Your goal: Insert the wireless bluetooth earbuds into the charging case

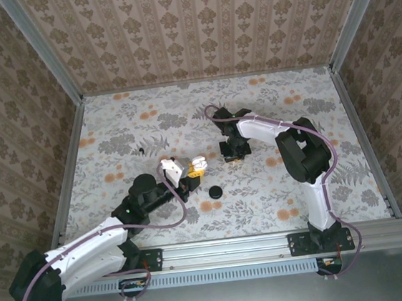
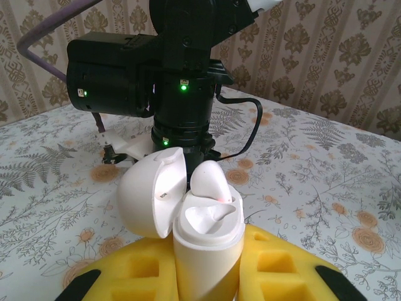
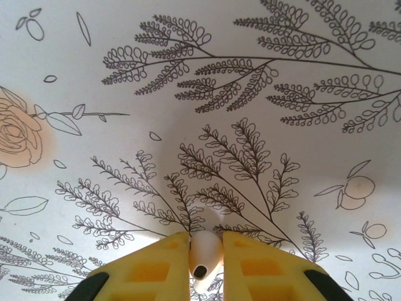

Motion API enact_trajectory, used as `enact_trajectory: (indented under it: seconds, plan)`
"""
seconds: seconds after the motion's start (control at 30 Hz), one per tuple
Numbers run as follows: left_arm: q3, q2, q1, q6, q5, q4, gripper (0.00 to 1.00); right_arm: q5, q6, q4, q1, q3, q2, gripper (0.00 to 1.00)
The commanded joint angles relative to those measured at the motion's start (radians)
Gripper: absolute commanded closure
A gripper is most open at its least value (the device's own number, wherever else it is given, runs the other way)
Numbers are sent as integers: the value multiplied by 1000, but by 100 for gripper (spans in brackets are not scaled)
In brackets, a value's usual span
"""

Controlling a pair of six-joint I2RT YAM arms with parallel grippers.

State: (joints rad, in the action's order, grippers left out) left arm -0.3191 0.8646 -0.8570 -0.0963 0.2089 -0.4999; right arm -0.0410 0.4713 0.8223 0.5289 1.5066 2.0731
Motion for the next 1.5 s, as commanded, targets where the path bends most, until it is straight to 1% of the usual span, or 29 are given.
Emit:
enact_trajectory:
  seconds: [0.0,0.2,0.4,0.53,0.63,0.7,0.73,0.87,1.03,1.17,1.47]
  plan:
    - [-1,7,-7,16,17,-9,100,59,-18,36,8,8,-67,85]
    - [-16,47,-7,9,40,-45,100,123,-22,21,15,-34,-221,87]
    - [-68,128,-13,-1,33,-109,100,260,-27,22,60,-55,-402,87]
    - [-133,208,-25,-3,17,-131,100,341,-37,-11,108,-77,-537,88]
    - [-164,274,-36,-18,9,-192,100,414,-64,-66,167,-105,-633,89]
    - [-184,313,-42,-32,10,-229,100,435,-72,-102,196,-127,-674,89]
    - [-196,332,-46,-38,8,-243,100,438,-71,-120,209,-139,-726,90]
    - [-225,389,-53,-84,-2,-300,100,422,-55,-220,251,-202,-816,91]
    - [-234,415,-54,-140,-29,-366,100,363,-42,-366,300,-299,-884,92]
    - [-245,416,-53,-158,-31,-371,100,310,-30,-430,306,-337,-897,92]
    - [-243,410,-56,-160,-32,-362,100,269,-5,-463,316,-342,-862,92]
